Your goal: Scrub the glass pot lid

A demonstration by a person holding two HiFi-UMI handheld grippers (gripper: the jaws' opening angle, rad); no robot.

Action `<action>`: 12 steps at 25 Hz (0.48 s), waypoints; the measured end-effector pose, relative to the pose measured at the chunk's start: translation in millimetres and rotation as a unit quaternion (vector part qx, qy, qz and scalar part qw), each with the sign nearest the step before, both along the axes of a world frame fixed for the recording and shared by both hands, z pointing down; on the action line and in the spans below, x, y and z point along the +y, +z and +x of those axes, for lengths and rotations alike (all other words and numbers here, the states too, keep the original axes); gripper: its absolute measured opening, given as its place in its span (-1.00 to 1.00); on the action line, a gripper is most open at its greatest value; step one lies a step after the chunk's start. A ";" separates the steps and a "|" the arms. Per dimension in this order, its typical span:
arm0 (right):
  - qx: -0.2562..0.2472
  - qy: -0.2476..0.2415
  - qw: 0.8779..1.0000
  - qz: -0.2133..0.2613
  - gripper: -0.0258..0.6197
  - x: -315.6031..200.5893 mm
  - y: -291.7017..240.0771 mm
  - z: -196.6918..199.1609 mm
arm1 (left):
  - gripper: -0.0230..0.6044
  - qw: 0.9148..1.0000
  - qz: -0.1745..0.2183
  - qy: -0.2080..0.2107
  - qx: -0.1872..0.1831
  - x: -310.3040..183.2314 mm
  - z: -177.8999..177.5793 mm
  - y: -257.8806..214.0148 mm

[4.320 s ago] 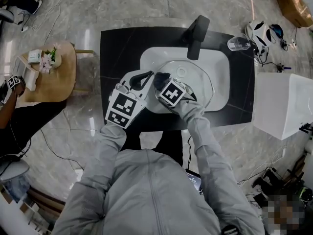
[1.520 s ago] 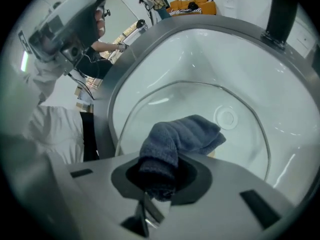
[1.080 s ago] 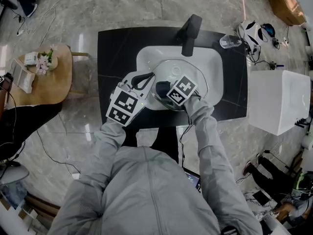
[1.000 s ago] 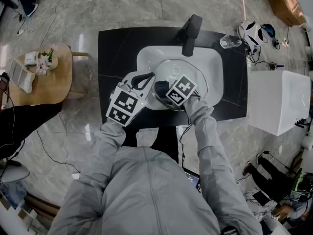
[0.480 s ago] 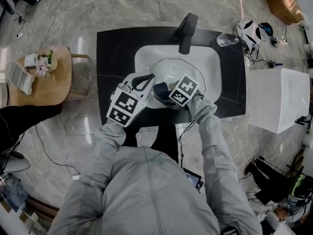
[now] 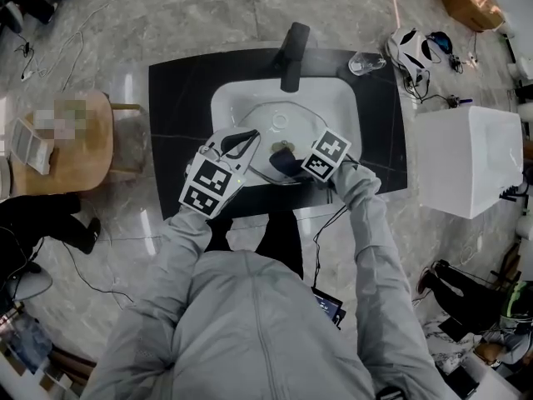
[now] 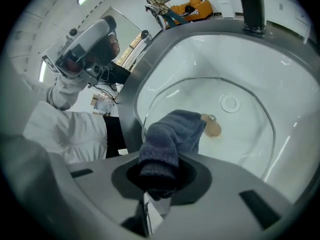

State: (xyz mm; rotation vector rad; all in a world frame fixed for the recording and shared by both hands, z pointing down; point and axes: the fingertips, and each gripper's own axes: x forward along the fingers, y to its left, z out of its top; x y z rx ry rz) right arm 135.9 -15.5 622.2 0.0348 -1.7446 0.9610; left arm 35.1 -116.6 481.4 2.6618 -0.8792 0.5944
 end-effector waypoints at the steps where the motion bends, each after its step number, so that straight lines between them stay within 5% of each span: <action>1: 0.006 0.000 1.000 0.002 -0.70 -1.3 0.9 6.4 | -0.83 1.000 0.000 -0.001 -0.001 -0.6 3.0 -0.3; 12: 0.066 0.000 0.996 0.062 -0.70 -47.1 19.0 82.7 | -0.83 0.999 -0.003 -0.036 -0.019 -9.6 26.8 -4.6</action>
